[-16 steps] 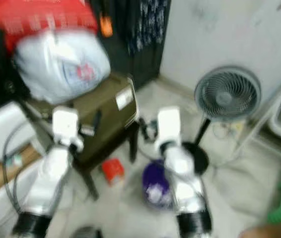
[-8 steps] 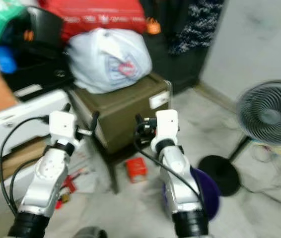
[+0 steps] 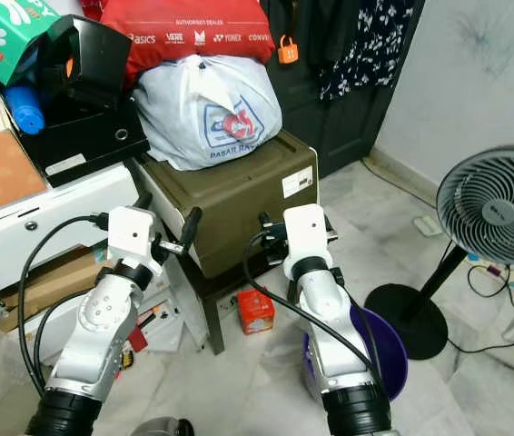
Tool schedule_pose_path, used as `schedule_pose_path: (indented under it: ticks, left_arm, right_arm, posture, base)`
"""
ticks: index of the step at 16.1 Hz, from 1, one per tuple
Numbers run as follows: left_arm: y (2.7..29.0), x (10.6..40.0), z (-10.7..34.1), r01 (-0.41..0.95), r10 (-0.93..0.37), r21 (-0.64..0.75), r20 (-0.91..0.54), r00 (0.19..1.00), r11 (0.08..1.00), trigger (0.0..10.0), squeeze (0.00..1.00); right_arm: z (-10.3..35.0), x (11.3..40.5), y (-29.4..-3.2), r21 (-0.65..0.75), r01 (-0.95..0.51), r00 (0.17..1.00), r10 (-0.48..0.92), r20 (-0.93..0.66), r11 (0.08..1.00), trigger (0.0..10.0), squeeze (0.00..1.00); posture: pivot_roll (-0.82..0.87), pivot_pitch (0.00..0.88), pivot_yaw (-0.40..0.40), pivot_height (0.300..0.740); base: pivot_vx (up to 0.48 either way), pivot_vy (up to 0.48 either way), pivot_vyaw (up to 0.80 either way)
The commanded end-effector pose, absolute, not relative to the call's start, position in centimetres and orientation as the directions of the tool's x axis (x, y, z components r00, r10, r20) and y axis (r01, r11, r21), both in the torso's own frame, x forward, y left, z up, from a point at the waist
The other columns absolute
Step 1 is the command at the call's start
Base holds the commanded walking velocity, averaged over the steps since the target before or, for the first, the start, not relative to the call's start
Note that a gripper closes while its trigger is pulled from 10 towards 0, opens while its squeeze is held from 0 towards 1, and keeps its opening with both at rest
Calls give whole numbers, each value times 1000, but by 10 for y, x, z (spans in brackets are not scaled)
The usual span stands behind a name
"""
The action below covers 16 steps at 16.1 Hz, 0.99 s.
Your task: Clean up the room
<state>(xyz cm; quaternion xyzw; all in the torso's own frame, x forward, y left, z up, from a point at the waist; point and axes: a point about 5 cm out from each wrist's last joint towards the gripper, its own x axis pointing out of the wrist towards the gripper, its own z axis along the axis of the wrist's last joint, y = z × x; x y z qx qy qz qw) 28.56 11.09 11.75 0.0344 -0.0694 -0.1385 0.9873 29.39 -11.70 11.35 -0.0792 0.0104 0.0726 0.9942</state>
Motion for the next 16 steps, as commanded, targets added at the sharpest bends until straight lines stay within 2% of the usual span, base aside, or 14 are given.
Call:
schedule_pose_path:
  ticks: [1,3,6,10,14,16]
  left_arm:
    - [112,285,121,274,-285,94,138,948,957,10000,0]
    - [112,285,121,278,-289,94,139,947,956,10000,0]
    - [112,285,121,280,-291,93,137,947,955,10000,0]
    - [111,286,121,289,-299,90,135,945,953,10000,0]
    - [111,287,121,291,-299,77,133,945,954,10000,0]
    - [111,286,120,296,-304,76,126,944,952,10000,0]
  right_arm:
    - [113,296,-119,-185,-139,990,132,-49,973,10000,0]
    - [112,296,-123,-126,-171,984,164,-64,977,10000,0]
    - [110,297,-128,-128,-147,988,140,-65,981,10000,0]
    - [112,295,-113,-111,-236,972,231,-53,966,10000,0]
    - [115,298,-117,-147,-166,986,166,-13,975,10000,0]
    - [111,297,-115,-82,-202,979,198,-56,976,10000,0]
  posture:
    - [-57,0,-10,740]
    - [-51,0,-15,740]
    - [-52,0,-14,740]
    - [-54,0,-9,740]
    - [-53,0,-7,740]
    - [-51,0,-7,740]
  base:
    - [292,0,0]
    - [291,0,0]
    - [299,0,0]
    - [306,0,0]
    - [358,0,0]
    - [358,0,0]
